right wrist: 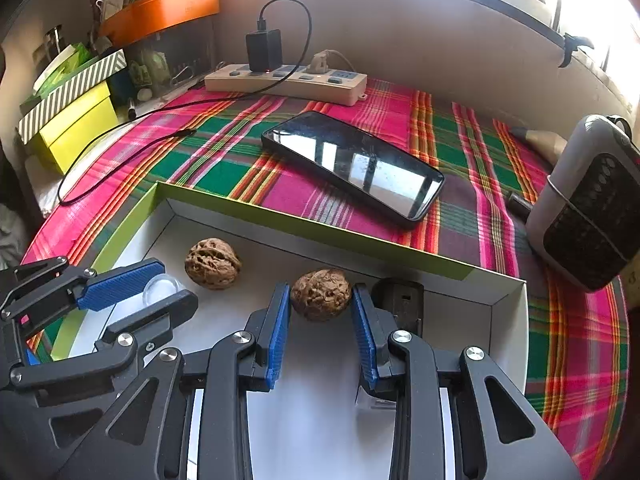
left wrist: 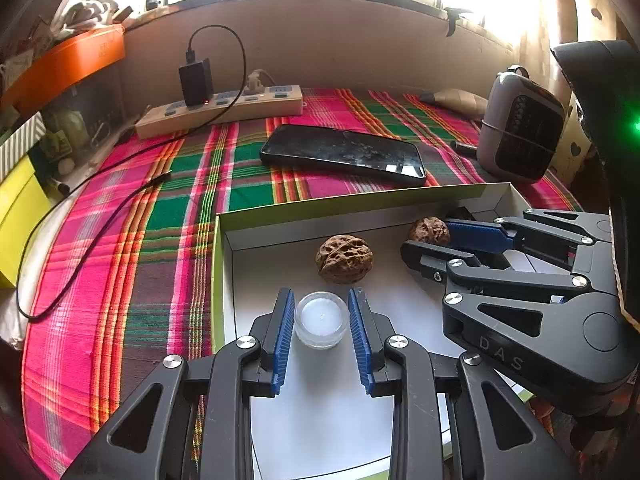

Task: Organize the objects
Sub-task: 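Open the right gripper to drop the walnut while the left releases the tealight cup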

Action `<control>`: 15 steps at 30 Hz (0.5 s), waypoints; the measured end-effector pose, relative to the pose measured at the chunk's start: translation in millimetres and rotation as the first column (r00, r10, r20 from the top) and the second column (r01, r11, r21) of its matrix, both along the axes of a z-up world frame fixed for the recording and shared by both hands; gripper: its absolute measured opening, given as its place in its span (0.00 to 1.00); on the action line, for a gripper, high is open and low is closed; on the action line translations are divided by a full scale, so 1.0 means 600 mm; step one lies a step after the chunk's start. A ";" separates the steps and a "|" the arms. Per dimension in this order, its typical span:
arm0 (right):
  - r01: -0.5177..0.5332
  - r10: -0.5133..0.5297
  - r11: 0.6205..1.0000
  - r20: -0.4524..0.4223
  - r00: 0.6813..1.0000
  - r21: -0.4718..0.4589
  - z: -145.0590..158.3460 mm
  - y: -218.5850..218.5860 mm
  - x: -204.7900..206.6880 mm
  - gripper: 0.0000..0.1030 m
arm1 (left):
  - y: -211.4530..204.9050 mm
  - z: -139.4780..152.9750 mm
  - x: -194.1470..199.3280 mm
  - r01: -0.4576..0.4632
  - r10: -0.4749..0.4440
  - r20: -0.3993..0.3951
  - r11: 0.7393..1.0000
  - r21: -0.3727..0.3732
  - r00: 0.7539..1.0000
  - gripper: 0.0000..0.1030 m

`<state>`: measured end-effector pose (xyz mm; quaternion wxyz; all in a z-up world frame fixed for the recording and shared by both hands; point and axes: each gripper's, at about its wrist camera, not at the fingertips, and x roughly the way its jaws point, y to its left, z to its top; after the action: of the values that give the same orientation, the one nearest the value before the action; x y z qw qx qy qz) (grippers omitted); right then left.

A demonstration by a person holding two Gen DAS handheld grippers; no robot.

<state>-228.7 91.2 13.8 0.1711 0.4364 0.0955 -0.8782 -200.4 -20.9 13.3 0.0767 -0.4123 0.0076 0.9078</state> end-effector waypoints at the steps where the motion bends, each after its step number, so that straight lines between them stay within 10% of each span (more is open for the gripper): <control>1: 0.001 -0.001 1.000 0.000 1.000 0.001 0.000 0.000 0.000 0.32 | 0.000 -0.001 0.001 0.000 0.000 0.000 1.000 -0.001 1.000 0.25; 15: 0.003 -0.003 1.000 -0.001 1.000 0.018 -0.001 -0.003 0.001 0.32 | -0.003 0.000 0.001 -0.006 0.006 0.003 1.000 -0.004 1.000 0.25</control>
<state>-228.2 89.1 13.0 0.1661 0.4373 0.1028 -0.8778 -199.7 -22.5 13.3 0.0734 -0.4138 0.0080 0.9074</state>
